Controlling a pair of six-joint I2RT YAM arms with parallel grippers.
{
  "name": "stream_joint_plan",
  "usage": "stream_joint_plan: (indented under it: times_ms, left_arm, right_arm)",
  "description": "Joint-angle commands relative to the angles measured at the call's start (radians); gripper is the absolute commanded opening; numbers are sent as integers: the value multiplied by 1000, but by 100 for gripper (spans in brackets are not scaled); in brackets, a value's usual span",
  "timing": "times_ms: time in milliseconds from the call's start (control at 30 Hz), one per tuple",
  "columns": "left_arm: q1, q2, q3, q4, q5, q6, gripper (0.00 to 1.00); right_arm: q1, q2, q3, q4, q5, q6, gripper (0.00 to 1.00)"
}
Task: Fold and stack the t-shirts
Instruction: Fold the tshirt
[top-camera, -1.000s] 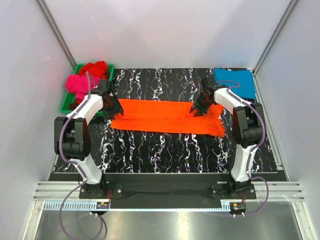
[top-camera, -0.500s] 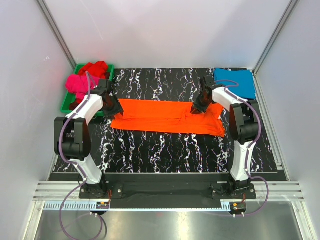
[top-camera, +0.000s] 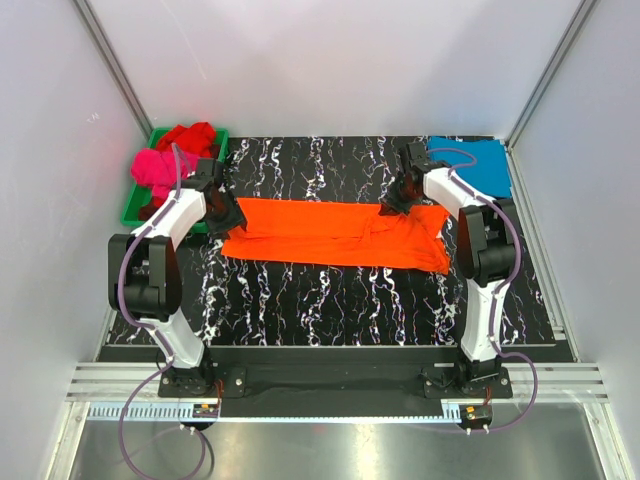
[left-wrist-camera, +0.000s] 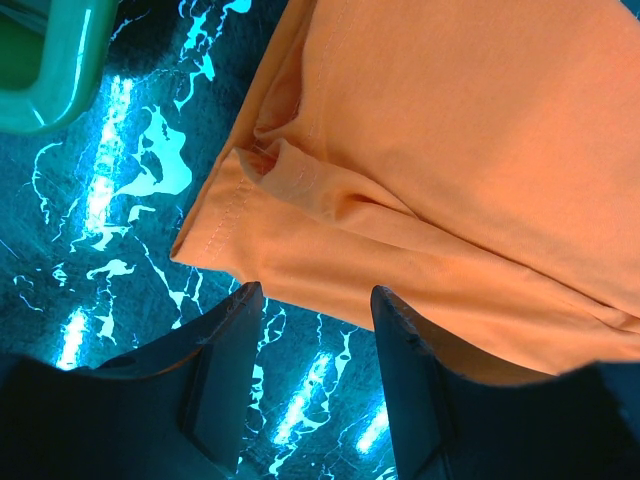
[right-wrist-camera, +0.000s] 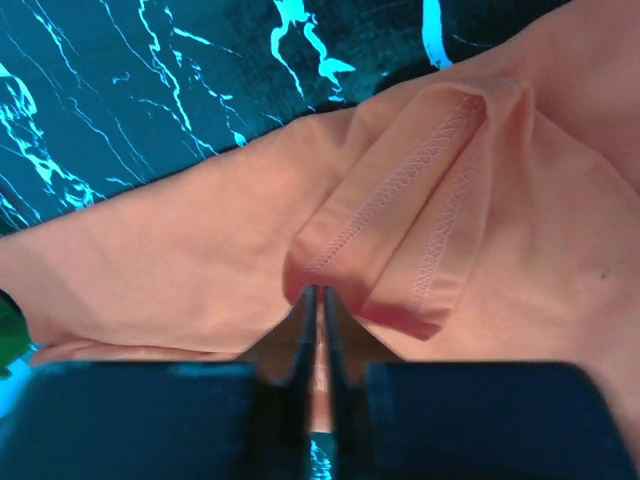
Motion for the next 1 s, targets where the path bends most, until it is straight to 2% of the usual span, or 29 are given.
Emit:
stream_joint_plan:
  times_ms: [0, 67, 233, 433, 600, 733, 967]
  left_arm:
    - [0, -27, 10, 13, -16, 15, 53]
    - [0, -30, 10, 13, -18, 16, 53]
    - [0, -34, 8, 15, -18, 23, 53]
    - [0, -37, 0, 16, -16, 23, 53]
    - [0, -43, -1, 13, -19, 32, 53]
    - [0, -47, 0, 4, -21, 42, 53]
    - [0, -46, 4, 3, -47, 49, 53]
  right_arm:
    - [13, 8, 62, -38, -1, 23, 18]
    - [13, 1, 68, -91, 14, 48, 31]
    - [13, -18, 91, -176, 23, 72, 32]
    - [24, -56, 5, -127, 26, 78, 38]
    - [37, -21, 12, -102, 38, 100, 38]
    - [39, 5, 28, -93, 42, 101, 37]
    - [38, 28, 83, -104, 60, 75, 15]
